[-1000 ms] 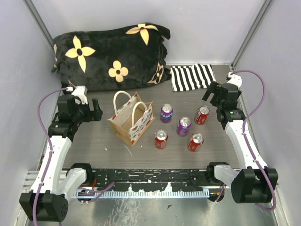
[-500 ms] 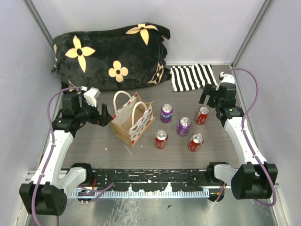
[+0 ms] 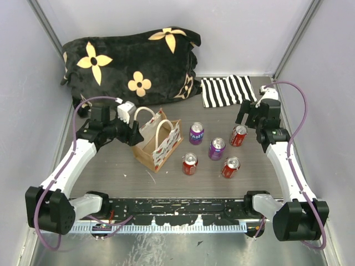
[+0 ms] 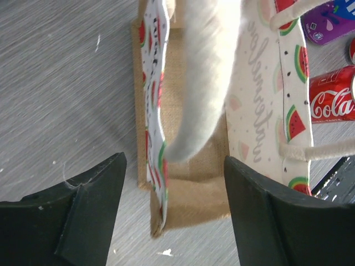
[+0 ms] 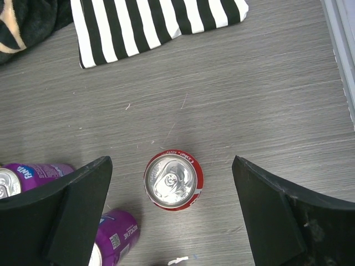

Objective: Place the beverage into the canvas bag

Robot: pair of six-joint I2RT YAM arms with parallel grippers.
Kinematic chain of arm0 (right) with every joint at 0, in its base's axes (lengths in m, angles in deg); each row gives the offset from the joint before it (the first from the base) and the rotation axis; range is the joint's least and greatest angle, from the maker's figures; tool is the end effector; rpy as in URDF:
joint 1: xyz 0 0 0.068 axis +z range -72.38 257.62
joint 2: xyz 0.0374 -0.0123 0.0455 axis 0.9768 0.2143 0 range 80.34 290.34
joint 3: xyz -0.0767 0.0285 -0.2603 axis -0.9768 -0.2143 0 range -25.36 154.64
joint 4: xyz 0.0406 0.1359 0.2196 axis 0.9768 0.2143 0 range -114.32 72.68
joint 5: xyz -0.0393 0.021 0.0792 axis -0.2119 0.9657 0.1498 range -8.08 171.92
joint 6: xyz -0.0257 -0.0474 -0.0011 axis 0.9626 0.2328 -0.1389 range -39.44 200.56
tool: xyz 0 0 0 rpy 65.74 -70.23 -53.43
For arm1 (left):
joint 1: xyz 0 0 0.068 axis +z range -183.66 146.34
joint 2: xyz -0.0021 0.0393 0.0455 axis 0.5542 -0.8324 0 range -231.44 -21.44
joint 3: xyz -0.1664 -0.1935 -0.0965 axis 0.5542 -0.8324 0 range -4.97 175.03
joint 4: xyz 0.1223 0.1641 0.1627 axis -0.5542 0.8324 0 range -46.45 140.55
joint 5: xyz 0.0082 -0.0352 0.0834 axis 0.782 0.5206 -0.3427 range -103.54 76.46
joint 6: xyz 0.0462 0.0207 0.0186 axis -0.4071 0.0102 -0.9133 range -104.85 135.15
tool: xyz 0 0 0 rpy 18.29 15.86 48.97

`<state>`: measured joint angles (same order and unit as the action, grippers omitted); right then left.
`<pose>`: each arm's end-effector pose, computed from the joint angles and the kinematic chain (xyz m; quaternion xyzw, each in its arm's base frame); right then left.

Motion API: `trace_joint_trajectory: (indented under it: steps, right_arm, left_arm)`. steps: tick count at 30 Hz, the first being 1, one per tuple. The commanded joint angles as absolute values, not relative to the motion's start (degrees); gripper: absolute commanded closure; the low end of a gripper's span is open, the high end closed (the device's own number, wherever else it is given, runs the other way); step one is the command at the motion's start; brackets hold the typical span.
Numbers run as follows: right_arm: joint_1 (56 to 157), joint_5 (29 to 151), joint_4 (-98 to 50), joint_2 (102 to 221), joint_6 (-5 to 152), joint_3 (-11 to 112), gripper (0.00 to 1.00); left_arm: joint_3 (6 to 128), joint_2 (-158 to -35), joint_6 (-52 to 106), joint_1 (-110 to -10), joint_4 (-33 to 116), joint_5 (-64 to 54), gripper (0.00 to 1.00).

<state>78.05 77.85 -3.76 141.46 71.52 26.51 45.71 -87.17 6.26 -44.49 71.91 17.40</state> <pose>0.2389 -0.0008 0.3101 0.0827 0.8609 0.0108 0.5020 0.2319 -0.0630 0.2767 0.2555 0.8541 -0.2514 0.3769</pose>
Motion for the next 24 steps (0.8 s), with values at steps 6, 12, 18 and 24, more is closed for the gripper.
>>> trace_joint_trajectory:
  steps: [6, 12, 18, 24]
  right_arm:
    - [78.33, 76.94, -2.96, 139.38, 71.92, 29.24, 0.05]
    - [78.35, 77.25, -1.76, 138.38, 71.91, 29.41, 0.05]
    - [78.33, 78.33, -1.31, 138.55, 71.66, 29.69, 0.05]
    - [78.28, 79.60, -0.63, 138.75, 71.42, 30.54, 0.06]
  left_arm:
    - [41.49, -92.96, 11.89, -49.09, 60.01, 13.49, 0.50]
    - [38.85, -90.95, 20.51, -49.73, 57.96, 9.84, 0.82]
    - [36.32, -85.33, 30.82, -50.45, 58.79, 5.75, 1.00]
    - [34.19, -79.26, 39.64, -55.74, 60.82, -2.30, 1.00]
